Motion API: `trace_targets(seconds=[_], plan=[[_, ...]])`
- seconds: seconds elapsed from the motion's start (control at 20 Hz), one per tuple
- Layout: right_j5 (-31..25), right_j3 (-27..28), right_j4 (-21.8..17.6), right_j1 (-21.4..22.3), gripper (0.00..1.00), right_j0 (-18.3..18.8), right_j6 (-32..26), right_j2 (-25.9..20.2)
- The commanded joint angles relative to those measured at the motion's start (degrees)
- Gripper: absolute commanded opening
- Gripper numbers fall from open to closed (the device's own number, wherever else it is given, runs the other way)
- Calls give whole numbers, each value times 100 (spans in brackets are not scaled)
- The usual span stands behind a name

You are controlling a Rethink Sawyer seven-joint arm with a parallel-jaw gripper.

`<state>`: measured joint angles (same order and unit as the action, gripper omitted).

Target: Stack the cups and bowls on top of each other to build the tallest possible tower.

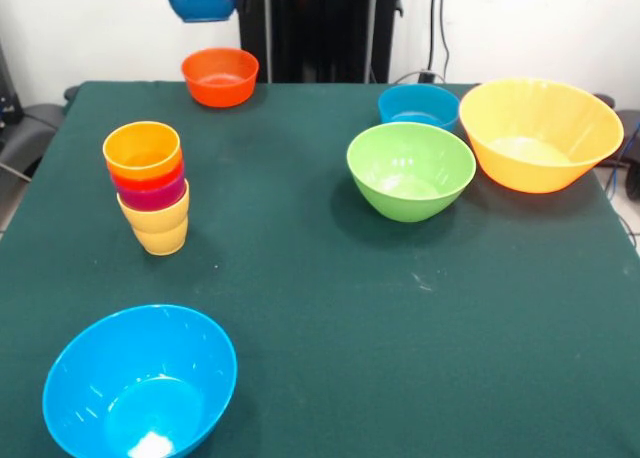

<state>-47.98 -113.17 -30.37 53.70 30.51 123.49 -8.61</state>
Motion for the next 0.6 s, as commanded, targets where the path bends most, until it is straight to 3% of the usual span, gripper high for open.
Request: trace_targets(seconds=[0.05,0.4,0.6], plan=[[-647,791,-344,-640,0,-72,-772,-356],[-519,1113,-318,-898,0,-15,-928,-471],[-851,1431,-212,-919,0,-43,-1041,-519]])
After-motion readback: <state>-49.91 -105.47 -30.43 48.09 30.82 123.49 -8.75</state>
